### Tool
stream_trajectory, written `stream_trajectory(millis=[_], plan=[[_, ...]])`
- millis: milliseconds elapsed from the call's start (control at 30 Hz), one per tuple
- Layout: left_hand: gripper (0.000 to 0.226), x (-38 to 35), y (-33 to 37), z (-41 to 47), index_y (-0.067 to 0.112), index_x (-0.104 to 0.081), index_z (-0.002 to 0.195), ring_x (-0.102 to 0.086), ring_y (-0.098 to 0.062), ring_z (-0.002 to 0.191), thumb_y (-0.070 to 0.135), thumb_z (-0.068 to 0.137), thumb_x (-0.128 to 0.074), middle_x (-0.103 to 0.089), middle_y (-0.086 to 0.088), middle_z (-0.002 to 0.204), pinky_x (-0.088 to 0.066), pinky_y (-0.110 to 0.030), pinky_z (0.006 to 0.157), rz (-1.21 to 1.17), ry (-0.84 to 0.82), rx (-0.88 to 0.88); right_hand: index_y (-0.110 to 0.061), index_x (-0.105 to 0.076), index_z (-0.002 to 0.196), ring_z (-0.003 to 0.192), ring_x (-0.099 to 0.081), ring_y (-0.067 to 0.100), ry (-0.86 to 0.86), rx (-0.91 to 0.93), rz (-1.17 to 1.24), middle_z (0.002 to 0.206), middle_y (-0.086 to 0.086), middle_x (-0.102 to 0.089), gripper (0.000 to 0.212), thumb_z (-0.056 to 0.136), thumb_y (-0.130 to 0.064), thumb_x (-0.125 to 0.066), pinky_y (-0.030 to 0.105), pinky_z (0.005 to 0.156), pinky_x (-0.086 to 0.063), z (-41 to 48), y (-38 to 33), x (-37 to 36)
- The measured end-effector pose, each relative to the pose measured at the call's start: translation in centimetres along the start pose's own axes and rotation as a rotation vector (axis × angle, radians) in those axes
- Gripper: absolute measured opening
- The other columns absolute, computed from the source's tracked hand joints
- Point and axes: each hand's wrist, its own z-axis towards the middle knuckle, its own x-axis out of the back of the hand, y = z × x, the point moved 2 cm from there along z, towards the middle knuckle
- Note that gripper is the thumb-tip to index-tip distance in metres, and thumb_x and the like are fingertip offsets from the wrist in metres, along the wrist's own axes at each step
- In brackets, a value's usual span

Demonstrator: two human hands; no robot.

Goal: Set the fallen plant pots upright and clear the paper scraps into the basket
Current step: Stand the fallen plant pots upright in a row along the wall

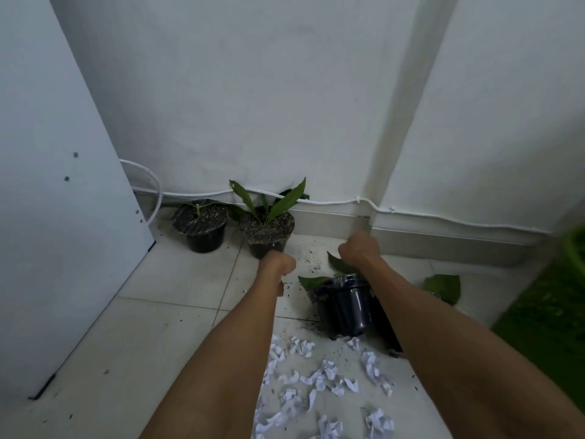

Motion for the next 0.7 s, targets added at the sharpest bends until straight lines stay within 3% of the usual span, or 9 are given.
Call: stream_trajectory(millis=[67,133,200,267,333,433,500,600,700], plan=[[0.049,-1.9,0.0,-0.9,-0.006,-0.048,0.135,-0.07,-0.034,0.095,0.027,0.1,-0.052,-0.06,-0.024,0.128,-0.061,-0.041,0.08,0.026,-0.027,0.041,0.001,-0.06,0.109,0.086,-0.057,0.028,-0.048,-0.057,-0.048,0.106,0.014,-0.062,0.029,0.09,-0.02,-0.053,0.028,0.068,-0.041,-0.5,2.2,0.6],[0.051,-3.6,-0.2,-1.6,-0.008,-0.049,0.133,-0.071,-0.033,0.105,0.03,0.101,-0.052,-0.061,-0.025,0.129,-0.061,-0.039,0.086,0.056,-0.087,0.098,0.0,-0.058,0.115,0.083,-0.061,0.027,-0.129,-0.12,-0.072,0.102,0.012,-0.063,0.036,0.091,-0.026,-0.054,0.028,0.066,-0.045,-0.9,4.0,0.6],[0.048,-4.7,-0.4,-2.3,-0.011,-0.051,0.129,-0.07,-0.032,0.109,0.028,0.101,-0.051,-0.062,-0.025,0.128,-0.062,-0.038,0.079,0.064,-0.163,0.136,0.0,-0.058,0.099,0.066,-0.06,0.026,-0.155,-0.177,-0.02,0.082,0.011,-0.058,0.025,0.087,-0.021,-0.054,0.032,0.061,-0.053,-1.3,5.2,0.5],[0.034,-5.3,-0.3,-2.8,-0.01,-0.058,0.111,-0.073,-0.031,0.098,0.021,0.101,-0.049,-0.067,-0.024,0.119,-0.061,-0.037,0.071,0.005,-0.211,0.13,-0.002,-0.053,0.081,0.062,-0.059,0.026,-0.125,-0.176,0.037,0.078,0.012,-0.057,0.015,0.084,-0.017,-0.054,0.037,0.064,-0.06,-1.2,5.7,0.4],[0.026,-5.5,-0.2,-3.1,-0.005,-0.06,0.092,-0.072,-0.031,0.084,0.017,0.1,-0.049,-0.069,-0.023,0.104,-0.061,-0.035,0.067,-0.085,-0.225,0.12,-0.004,-0.05,0.076,0.063,-0.063,0.028,-0.118,-0.151,0.074,0.078,0.011,-0.056,0.013,0.083,-0.014,-0.053,0.041,0.066,-0.062,-1.2,5.8,0.4],[0.022,-5.2,-0.4,-3.1,-0.003,-0.058,0.092,-0.068,-0.029,0.071,0.016,0.099,-0.053,-0.065,-0.02,0.098,-0.06,-0.032,0.057,-0.165,-0.203,0.119,-0.004,-0.051,0.073,0.058,-0.064,0.029,-0.115,-0.136,0.105,0.075,0.011,-0.057,0.013,0.082,-0.013,-0.053,0.034,0.049,-0.059,-1.6,5.5,0.4],[0.018,-4.8,-0.5,-2.9,-0.004,-0.058,0.091,-0.067,-0.027,0.069,0.012,0.098,-0.055,-0.063,-0.02,0.096,-0.061,-0.032,0.062,-0.198,-0.203,0.123,-0.006,-0.05,0.07,0.055,-0.063,0.027,-0.11,-0.119,0.093,0.075,0.011,-0.058,0.014,0.081,-0.014,-0.052,0.027,0.041,-0.05,-1.7,5.3,0.3],[0.016,-4.0,-0.2,-2.5,-0.006,-0.055,0.097,-0.065,-0.026,0.071,0.009,0.098,-0.055,-0.06,-0.021,0.094,-0.059,-0.037,0.077,-0.234,-0.198,0.106,-0.005,-0.052,0.071,0.061,-0.066,0.029,-0.09,-0.132,0.135,0.076,0.012,-0.061,0.014,0.082,-0.014,-0.054,0.031,0.049,-0.055,-1.5,4.9,0.2],[0.008,-3.1,0.8,-2.8,-0.003,-0.053,0.096,-0.065,-0.024,0.069,0.004,0.097,-0.054,-0.06,-0.02,0.097,-0.062,-0.031,0.066,-0.275,-0.173,0.026,-0.004,-0.054,0.071,0.067,-0.068,0.03,-0.03,-0.18,0.229,0.074,0.011,-0.062,0.015,0.083,-0.013,-0.056,0.038,0.063,-0.062,-1.1,4.8,0.0]])
